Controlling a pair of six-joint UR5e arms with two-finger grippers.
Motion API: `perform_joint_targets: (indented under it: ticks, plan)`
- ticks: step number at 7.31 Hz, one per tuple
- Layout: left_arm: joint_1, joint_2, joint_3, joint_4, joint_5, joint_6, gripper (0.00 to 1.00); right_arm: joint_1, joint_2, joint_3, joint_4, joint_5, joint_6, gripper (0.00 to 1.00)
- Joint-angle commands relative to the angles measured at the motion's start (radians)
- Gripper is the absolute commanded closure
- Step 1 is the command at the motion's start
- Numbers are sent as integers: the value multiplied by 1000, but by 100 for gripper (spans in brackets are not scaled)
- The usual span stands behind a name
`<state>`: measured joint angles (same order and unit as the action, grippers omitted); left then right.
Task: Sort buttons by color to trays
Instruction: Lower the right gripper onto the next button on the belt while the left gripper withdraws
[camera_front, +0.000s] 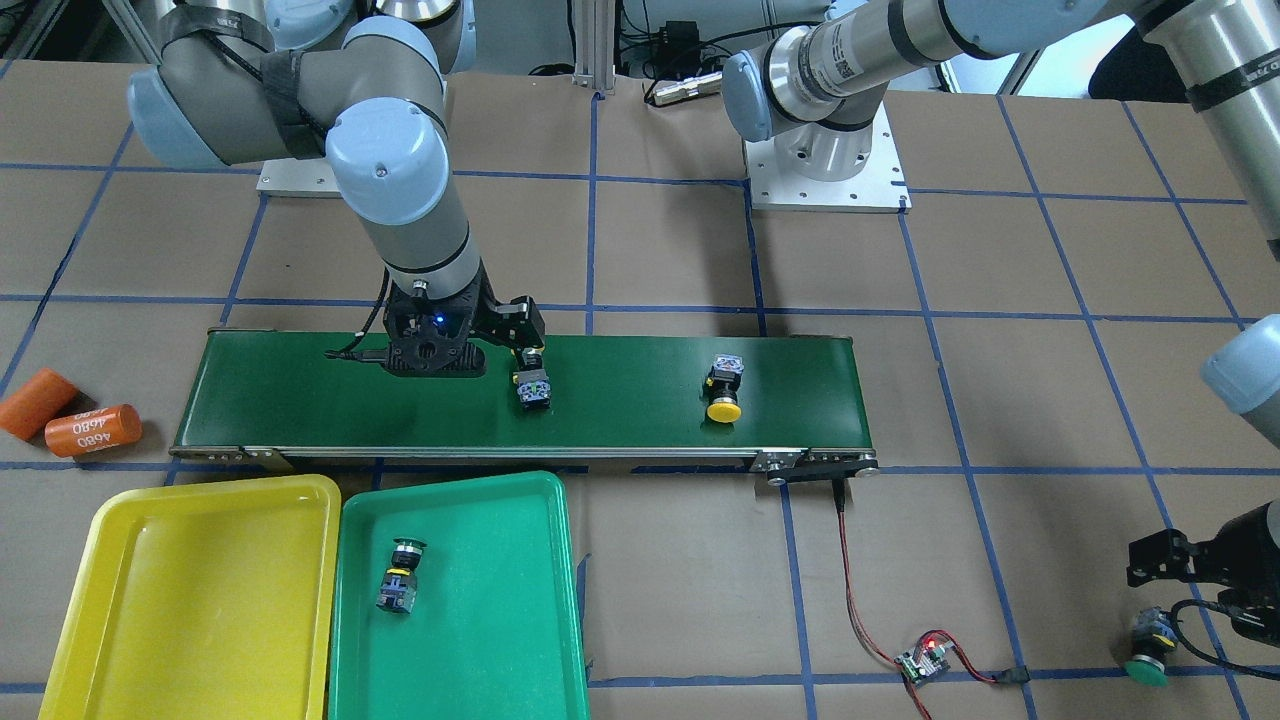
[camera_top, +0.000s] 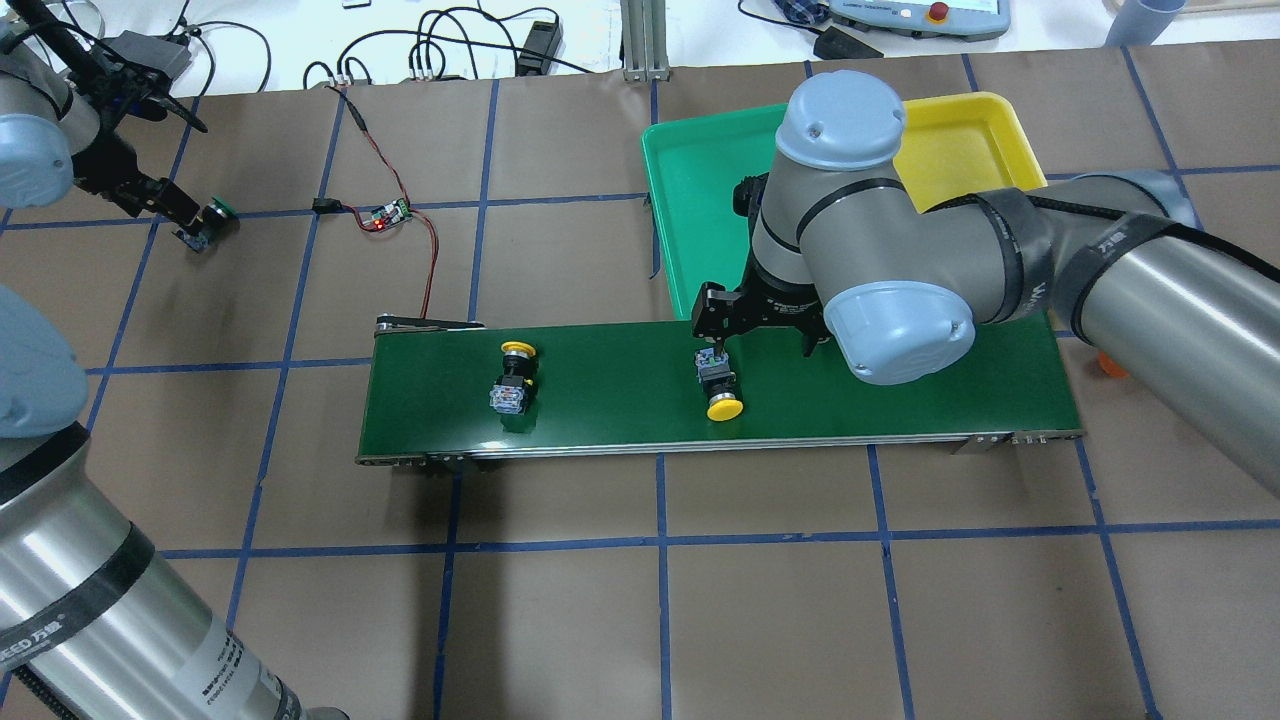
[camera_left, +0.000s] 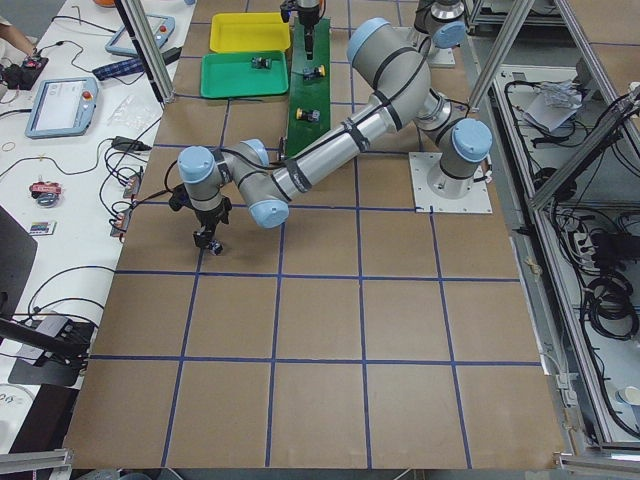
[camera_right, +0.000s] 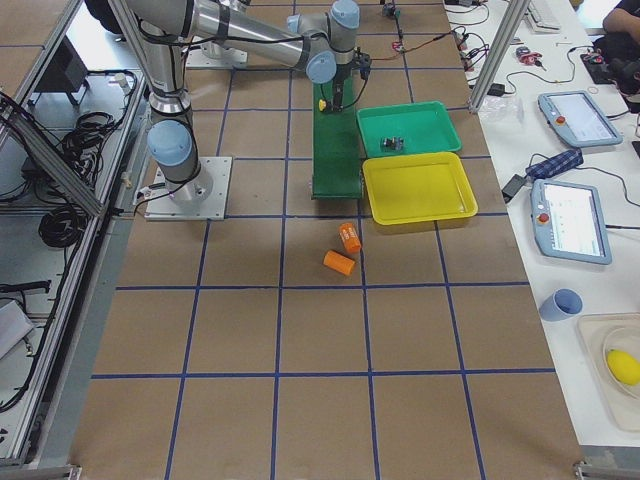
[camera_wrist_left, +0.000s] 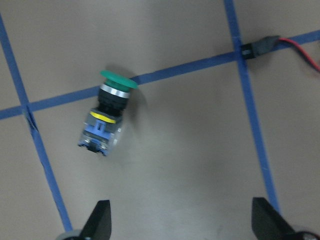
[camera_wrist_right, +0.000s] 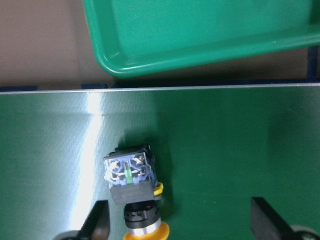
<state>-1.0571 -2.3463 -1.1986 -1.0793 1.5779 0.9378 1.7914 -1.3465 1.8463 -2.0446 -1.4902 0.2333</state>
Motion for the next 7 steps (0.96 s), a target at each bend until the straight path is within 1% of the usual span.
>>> perform_joint_targets:
  ticks: [1, 2, 3, 4, 5, 6, 7]
  plan:
    - [2, -77, 53, 18, -18, 64, 0, 26, 39, 1, -19, 1, 3, 0]
    - [2, -91, 65, 19, -42, 65, 0, 29, 46, 2, -17, -1, 4, 0]
    - [3, -96, 63, 6, -36, 65, 35, 29, 62, 2, -19, -2, 6, 0]
    - [-9, -87, 51, 1, -38, 61, 73, 29, 81, 1, -19, -12, 3, 12]
    - [-11, -78, 50, -23, -38, 49, 93, 28, 87, -2, -19, -18, 3, 54]
    - [-14, -61, 31, -90, -64, 18, 100, 23, 83, -4, -19, -22, 1, 89]
    - [-15, 6, -7, -191, -64, -38, 100, 20, 78, -4, -19, -22, 3, 100]
